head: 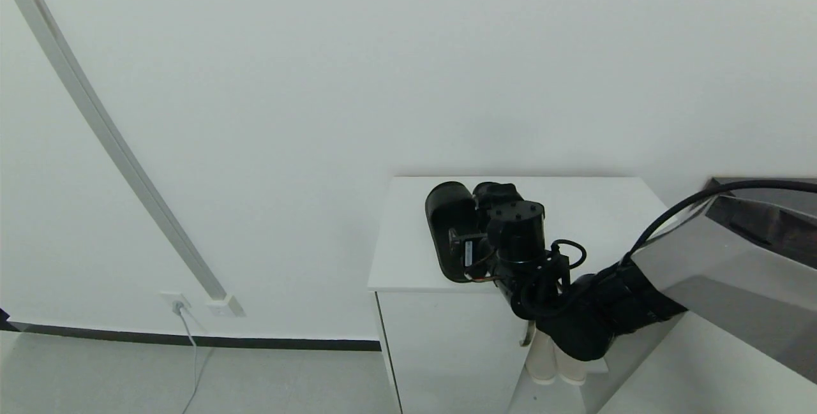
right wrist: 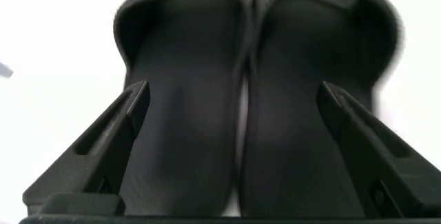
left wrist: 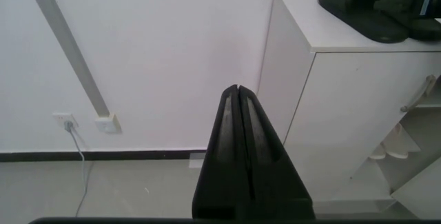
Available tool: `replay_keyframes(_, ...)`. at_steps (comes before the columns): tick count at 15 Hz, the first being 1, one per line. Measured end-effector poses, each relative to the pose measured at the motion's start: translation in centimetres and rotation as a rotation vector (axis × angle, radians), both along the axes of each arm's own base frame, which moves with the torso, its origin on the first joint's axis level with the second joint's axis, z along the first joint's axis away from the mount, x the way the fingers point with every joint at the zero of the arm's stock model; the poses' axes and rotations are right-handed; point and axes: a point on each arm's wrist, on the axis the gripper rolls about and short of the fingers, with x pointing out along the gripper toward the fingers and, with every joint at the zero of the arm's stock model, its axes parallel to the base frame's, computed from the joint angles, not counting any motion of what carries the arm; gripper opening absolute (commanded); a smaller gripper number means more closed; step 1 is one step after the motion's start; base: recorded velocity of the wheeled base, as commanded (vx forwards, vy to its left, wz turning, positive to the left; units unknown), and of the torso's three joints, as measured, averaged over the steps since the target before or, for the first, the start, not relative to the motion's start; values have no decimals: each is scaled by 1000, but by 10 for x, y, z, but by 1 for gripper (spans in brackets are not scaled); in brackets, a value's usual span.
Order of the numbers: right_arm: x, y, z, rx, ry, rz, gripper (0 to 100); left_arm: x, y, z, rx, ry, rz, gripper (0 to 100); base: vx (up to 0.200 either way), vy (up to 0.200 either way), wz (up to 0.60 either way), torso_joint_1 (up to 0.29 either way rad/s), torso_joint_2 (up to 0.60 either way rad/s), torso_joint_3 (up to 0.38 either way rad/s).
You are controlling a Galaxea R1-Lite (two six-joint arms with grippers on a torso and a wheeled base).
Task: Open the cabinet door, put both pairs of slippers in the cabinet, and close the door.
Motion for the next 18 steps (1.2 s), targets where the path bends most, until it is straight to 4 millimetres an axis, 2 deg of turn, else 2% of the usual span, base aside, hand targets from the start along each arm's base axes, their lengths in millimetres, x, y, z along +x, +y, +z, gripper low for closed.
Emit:
replay_keyframes(4, 28, 1, -4, -9, -31, -31, 100, 0, 0, 0, 0, 0, 0, 0, 0, 0, 0, 0, 0, 0)
replay_keyframes(13, 62, 8, -8, -28, -57, -55, 100, 0, 0, 0, 0, 0, 0, 0, 0, 0, 0, 0, 0, 0)
replay_keyframes(14, 64, 9, -9, -28, -57, -57, 0, 0, 0, 0, 0, 0, 0, 0, 0, 0, 0, 0, 0, 0)
replay_keyframes(18, 68, 11, -12, -28, -59, -61, 0, 0, 0, 0, 0, 0, 0, 0, 0, 0, 0, 0, 0, 0)
